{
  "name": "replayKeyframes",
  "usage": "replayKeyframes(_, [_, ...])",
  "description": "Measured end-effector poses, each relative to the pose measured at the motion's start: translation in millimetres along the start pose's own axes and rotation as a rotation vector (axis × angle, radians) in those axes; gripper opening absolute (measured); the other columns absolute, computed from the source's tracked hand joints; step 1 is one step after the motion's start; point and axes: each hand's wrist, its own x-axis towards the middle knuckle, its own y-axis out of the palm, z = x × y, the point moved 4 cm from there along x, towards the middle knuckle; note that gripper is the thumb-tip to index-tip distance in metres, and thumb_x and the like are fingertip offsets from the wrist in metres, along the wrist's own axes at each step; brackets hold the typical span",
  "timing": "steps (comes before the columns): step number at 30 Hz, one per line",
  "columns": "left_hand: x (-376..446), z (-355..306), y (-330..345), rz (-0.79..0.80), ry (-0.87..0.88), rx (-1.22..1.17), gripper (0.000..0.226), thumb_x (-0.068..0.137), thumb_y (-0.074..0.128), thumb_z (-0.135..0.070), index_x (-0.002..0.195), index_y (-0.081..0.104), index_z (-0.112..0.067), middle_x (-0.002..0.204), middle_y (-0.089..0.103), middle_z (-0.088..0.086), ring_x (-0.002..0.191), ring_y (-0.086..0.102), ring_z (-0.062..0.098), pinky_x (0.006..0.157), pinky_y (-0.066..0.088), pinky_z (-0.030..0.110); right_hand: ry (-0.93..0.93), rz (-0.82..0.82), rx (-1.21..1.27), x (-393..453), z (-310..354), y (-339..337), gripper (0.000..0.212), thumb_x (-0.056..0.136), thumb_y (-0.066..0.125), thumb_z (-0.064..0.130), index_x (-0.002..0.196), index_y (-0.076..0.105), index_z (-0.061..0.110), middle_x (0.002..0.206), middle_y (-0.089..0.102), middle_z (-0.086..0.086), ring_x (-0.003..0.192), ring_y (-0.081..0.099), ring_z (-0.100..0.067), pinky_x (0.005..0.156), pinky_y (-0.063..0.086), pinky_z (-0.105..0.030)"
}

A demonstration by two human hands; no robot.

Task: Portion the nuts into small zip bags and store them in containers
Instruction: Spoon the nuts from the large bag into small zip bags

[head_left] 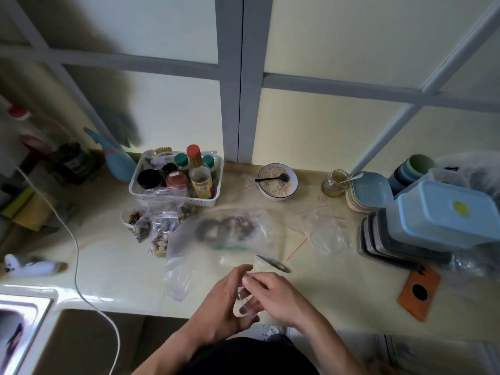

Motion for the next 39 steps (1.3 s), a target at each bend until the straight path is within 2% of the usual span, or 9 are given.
replayKeyframes(4, [3,24,6,-0.059,-0.175,-0.141,0.068,0.073,0.080,-0.038,0.127,0.038,-0.032,0.101,0.063,-0.019,0.097,0.061,0.003,0.086,0.046,0.017,-0.022,-0.326,0.043,17,-8,-24,0.026,0.099,0.050,0.011,0.093,0.075,0.015,0.088,0.076,-0.003,0.077,0.075,-0.017,0.072,0.060,-0.029])
replayKeyframes(8, [12,54,12,-0.088,-0.396,-0.263,0.078,0.068,0.083,-0.052,0.129,0.038,-0.031,0.101,0.069,-0.010,0.098,0.066,0.003,0.089,0.049,0.020,0.044,-0.524,-0.339,50,-47,-63,0.026,0.094,0.050,0.011,0.086,0.072,0.022,0.084,0.074,0.010,0.077,0.068,-0.009,0.069,0.050,-0.019])
replayKeyframes(14, [35,79,19,-0.141,-0.683,-0.495,0.099,0.060,0.089,-0.040,0.137,0.033,-0.011,0.098,0.073,0.002,0.093,0.069,0.007,0.076,0.049,0.011,0.100,-0.420,-0.847,99,-92,-72,0.005,0.093,0.055,0.018,0.091,0.054,0.023,0.104,0.062,-0.003,0.105,0.058,-0.024,0.085,0.046,-0.032])
replayKeyframes(20, [54,72,-6,-0.321,-0.594,-0.589,0.102,0.071,0.086,-0.015,0.147,0.018,-0.025,0.090,0.072,0.009,0.087,0.071,0.017,0.086,0.059,0.036,0.120,-0.417,-1.001,114,-119,-84,0.021,0.085,0.066,0.027,0.101,0.065,0.014,0.110,0.057,-0.009,0.112,0.055,-0.034,0.090,0.048,-0.040])
replayKeyframes(23, [64,71,-26,-0.376,-0.570,-0.582,0.088,0.077,0.083,-0.010,0.140,0.025,-0.030,0.099,0.068,0.014,0.083,0.070,0.014,0.081,0.059,0.033,0.141,-0.298,-1.110,119,-122,-103,0.029,0.089,0.059,0.039,0.106,0.061,0.015,0.118,0.054,-0.007,0.119,0.051,-0.031,0.095,0.045,-0.038])
replayKeyframes(26, [74,70,-36,-0.385,-0.549,-0.559,0.049,0.081,0.078,0.000,0.121,0.051,-0.007,0.089,0.070,0.010,0.076,0.069,0.013,0.071,0.056,0.025,0.106,-0.221,-1.159,123,-120,-112,0.032,0.086,0.055,0.037,0.106,0.060,0.013,0.119,0.055,-0.009,0.118,0.052,-0.031,0.094,0.045,-0.039])
replayKeyframes(28, [79,70,-40,-0.393,-0.549,-0.542,0.027,0.081,0.078,0.001,0.102,0.061,-0.002,0.081,0.071,0.009,0.075,0.068,0.015,0.069,0.055,0.024,0.103,-0.170,-1.134,124,-115,-113,0.032,0.080,0.054,0.037,0.101,0.059,0.014,0.114,0.056,-0.009,0.113,0.054,-0.032,0.089,0.046,-0.038])
replayKeyframes(34, [85,80,-41,-0.359,-0.612,-0.444,0.028,0.077,0.083,-0.019,0.099,0.066,-0.020,0.085,0.071,0.017,0.078,0.070,0.024,0.074,0.057,0.037,-0.027,-0.063,-0.683,125,-91,-109,0.021,0.077,0.060,0.030,0.081,0.039,0.029,0.063,0.050,0.004,0.054,0.042,-0.008,0.063,0.048,-0.039])
replayKeyframes(39, [88,84,-43,-0.335,-0.608,-0.431,0.028,0.081,0.079,-0.015,0.077,0.064,0.008,0.067,0.059,0.015,0.065,0.054,0.021,0.067,0.045,0.039,-0.171,-0.320,-0.092,111,-37,-102,0.017,0.091,0.067,0.015,0.092,0.055,0.027,0.081,0.073,0.003,0.053,0.065,-0.018,0.056,0.055,-0.034])
